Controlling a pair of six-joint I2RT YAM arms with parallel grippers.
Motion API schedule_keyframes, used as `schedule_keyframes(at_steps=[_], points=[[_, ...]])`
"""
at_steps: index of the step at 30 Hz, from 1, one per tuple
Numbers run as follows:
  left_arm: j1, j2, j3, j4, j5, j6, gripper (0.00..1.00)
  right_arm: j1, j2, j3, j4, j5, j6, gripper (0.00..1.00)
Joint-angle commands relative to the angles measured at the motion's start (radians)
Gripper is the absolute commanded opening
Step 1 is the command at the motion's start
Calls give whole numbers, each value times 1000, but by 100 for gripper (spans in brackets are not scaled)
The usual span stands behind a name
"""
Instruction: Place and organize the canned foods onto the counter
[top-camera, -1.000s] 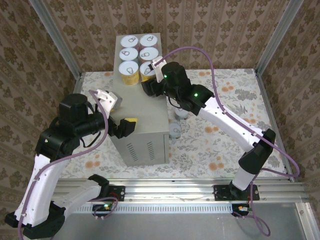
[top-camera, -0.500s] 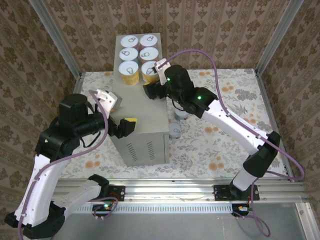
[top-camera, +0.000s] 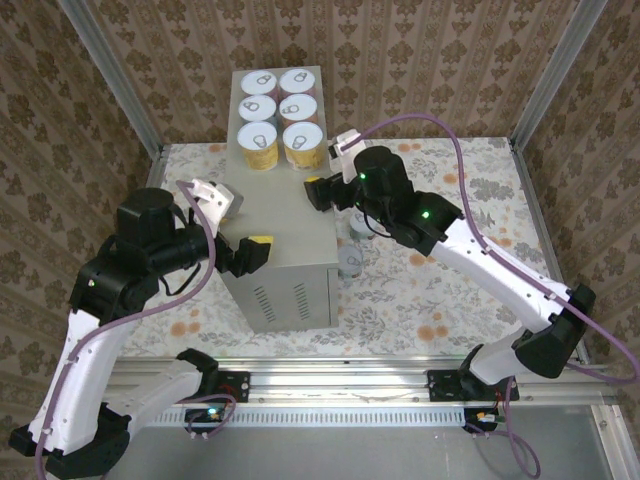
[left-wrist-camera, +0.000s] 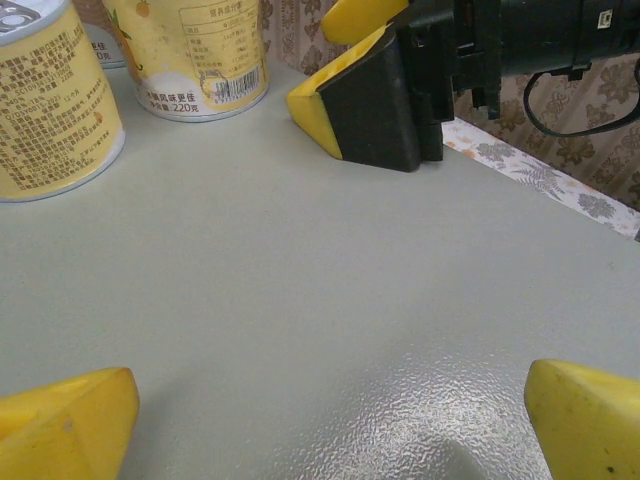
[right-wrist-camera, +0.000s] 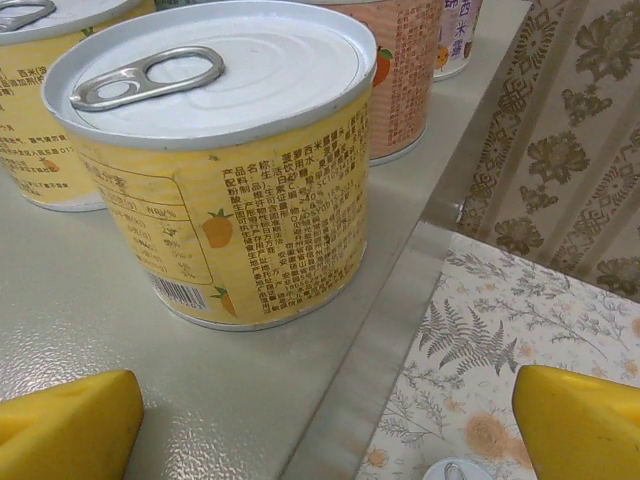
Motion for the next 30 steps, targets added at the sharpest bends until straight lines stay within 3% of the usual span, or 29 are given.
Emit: schedule_keyframes(at_steps=[1, 9, 25, 30], points=[[-2, -13, 7, 2, -11, 9, 100, -2, 12, -40, -101, 40, -7, 97], [0, -13, 5, 4, -17, 17, 100, -23, 13, -49, -133, 111, 30, 99], [-1, -24, -3, 3, -35, 25, 100, -83, 7, -19, -129, 96, 39, 100], [-1, -22, -4, 7, -36, 27, 100, -115, -50, -49, -92, 24, 43, 100]])
